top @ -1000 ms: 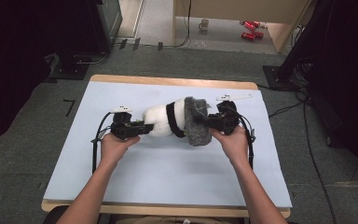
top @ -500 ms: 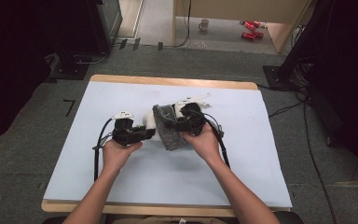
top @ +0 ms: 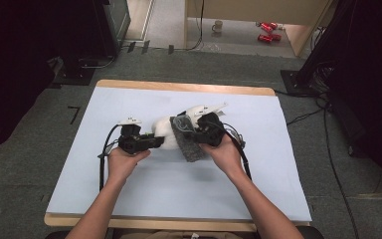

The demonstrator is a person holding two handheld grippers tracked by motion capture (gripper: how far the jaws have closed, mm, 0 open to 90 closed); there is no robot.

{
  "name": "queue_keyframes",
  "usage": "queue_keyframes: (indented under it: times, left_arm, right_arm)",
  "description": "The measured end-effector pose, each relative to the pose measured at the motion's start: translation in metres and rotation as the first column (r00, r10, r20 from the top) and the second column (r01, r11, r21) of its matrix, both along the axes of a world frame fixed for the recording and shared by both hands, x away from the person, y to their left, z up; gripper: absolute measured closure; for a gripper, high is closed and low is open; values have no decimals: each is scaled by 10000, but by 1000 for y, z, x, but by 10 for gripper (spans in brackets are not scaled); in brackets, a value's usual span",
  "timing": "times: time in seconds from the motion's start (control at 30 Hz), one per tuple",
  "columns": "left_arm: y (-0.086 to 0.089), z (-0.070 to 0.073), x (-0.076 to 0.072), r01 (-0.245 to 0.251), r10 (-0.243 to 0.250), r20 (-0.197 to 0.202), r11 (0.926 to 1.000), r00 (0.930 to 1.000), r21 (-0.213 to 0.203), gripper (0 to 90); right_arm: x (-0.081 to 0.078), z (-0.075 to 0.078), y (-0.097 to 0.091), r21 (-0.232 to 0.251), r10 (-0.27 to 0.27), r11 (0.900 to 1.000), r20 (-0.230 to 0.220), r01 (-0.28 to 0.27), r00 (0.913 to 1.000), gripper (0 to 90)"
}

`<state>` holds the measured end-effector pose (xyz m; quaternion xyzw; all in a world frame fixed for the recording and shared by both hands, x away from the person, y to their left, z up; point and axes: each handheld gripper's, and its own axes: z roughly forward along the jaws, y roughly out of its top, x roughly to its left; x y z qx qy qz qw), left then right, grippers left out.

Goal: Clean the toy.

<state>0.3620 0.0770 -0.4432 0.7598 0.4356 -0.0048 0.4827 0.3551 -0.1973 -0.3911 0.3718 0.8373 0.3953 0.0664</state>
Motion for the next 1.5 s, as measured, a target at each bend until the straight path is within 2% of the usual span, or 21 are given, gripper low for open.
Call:
queue_keyframes:
  times: [0.13, 0.27, 0.37, 0.47, 0.5, 0.57, 0.63, 0.87, 1.07, 1.17, 1.2, 1.33, 1.43, 1.47, 1.5]
  left_arm:
    - [3, 0, 5, 4, -7, -180, 9999, 9998, -159, 668]
    - [3, 1, 10, 85, -87, -171, 9999, 9998, -126, 669]
    - [5, 1, 14, 75, -79, -223, 9998, 9997, -175, 669]
    - [6, 2, 17, 122, -127, -271, 9997, 9996, -199, 669]
    - [6, 2, 17, 122, -127, -271, 9997, 9996, -199, 669]
    - [6, 2, 18, 191, -195, -271, 9997, 9994, -152, 668]
    - [6, 1, 18, 222, -227, -260, 9996, 9994, -177, 667]
    - [7, 0, 19, 327, -332, -246, 9993, 9991, -194, 666]
    - [8, -1, 18, 430, -433, -208, 9990, 9988, -121, 666]
    - [9, -1, 18, 464, -465, -197, 9989, 9987, -72, 667]
    - [9, 1, 18, 492, -490, -175, 9987, 9986, 104, 668]
    - [14, 2, 19, 655, -653, -83, 9974, 9978, 315, 673]
    - [16, 2, 19, 825, -830, 67, 9952, 9965, 521, 682]
    - [15, 3, 18, 1056, -1075, 233, 9917, 9939, 739, 686]
    - [15, 3, 18, 1056, -1075, 233, 9917, 9939, 739, 687]
  right_arm:
    - [-1, 2, -19, 559, -376, 9977, -185, 386, 9991, 775]
    - [0, 1, -39, 1000, -744, 9920, -282, 769, 9968, 774]
    - [1, -1, -54, 1382, -1062, 9841, -479, 1118, 9932, 773]
    - [2, -4, -70, 1502, -1437, 9769, -630, 1518, 9876, 772]
    - [2, -4, -70, 1502, -1437, 9769, -630, 1518, 9876, 772]
    - [3, -10, -79, 1692, -1633, 9697, -885, 1764, 9826, 772]
    - [4, -14, -84, 1799, -1751, 9649, -1018, 1913, 9793, 772]
    - [5, -22, -97, 1734, -2104, 9577, -1219, 2296, 9700, 772]
    - [7, -25, -100, 1753, -2123, 9565, -1299, 2332, 9685, 772]
    - [8, -26, -104, 1671, -2245, 9547, -1384, 2462, 9646, 772]
    - [9, -25, -106, 1627, -2349, 9527, -1419, 2567, 9616, 773]
    - [8, -18, -113, 1664, -2595, 9451, -1405, 2811, 9555, 774]
    - [6, -10, -116, 1947, -2607, 9394, -1291, 2823, 9567, 774]
    - [4, 1, -117, 2325, -2491, 9347, -1109, 2688, 9621, 773]
    - [4, 1, -117, 2325, -2491, 9347, -1109, 2688, 9621, 773]
